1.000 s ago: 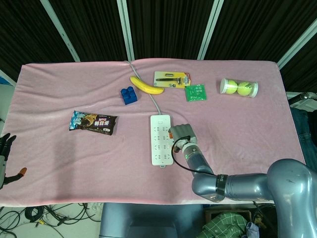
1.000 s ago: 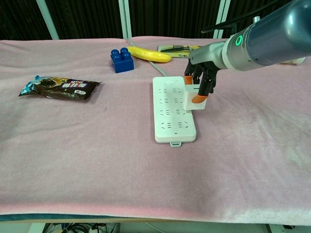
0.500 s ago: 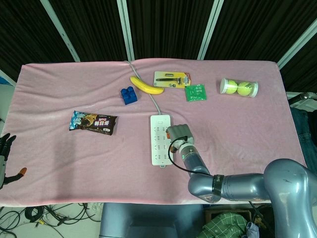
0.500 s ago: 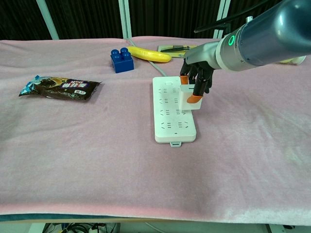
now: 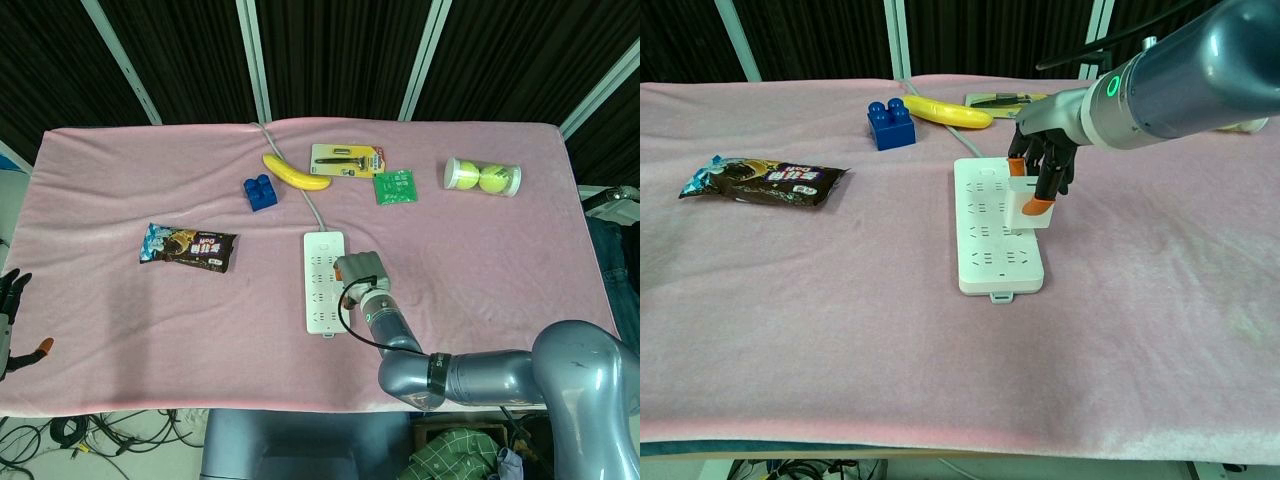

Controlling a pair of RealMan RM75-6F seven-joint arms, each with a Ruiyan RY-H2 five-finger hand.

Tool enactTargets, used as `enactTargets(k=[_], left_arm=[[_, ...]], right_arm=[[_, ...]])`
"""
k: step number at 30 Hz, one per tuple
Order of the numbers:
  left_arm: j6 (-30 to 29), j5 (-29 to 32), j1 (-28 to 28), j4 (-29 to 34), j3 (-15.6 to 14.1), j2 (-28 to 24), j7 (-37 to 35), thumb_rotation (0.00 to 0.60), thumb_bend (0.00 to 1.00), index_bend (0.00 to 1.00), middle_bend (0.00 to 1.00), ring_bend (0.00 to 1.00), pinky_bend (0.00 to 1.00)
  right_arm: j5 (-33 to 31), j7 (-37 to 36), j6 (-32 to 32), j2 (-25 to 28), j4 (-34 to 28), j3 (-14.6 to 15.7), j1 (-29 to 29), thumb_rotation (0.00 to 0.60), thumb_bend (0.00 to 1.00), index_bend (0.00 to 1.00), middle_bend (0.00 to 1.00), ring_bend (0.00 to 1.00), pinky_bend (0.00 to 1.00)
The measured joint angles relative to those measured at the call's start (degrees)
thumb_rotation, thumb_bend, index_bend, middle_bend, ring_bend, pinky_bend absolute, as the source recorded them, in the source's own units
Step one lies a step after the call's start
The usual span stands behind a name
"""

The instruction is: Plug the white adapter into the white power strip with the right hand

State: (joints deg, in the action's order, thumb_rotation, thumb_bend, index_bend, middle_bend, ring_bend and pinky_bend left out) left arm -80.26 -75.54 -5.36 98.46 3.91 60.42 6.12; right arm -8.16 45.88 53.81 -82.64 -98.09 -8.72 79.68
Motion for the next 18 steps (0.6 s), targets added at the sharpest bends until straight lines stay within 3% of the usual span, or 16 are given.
enactTargets(k=[18], left_arm=[[0.0, 0.0, 0.0, 0.1, 0.0, -0.1, -0.1, 0.6, 0.23, 0.01, 0.0, 0.0, 0.0]], right_arm=[[-0.1, 0.1, -0.4, -0.7, 0.4, -0.9, -0.4, 0.6, 0.35, 0.71, 0.61, 0.57, 0.34]])
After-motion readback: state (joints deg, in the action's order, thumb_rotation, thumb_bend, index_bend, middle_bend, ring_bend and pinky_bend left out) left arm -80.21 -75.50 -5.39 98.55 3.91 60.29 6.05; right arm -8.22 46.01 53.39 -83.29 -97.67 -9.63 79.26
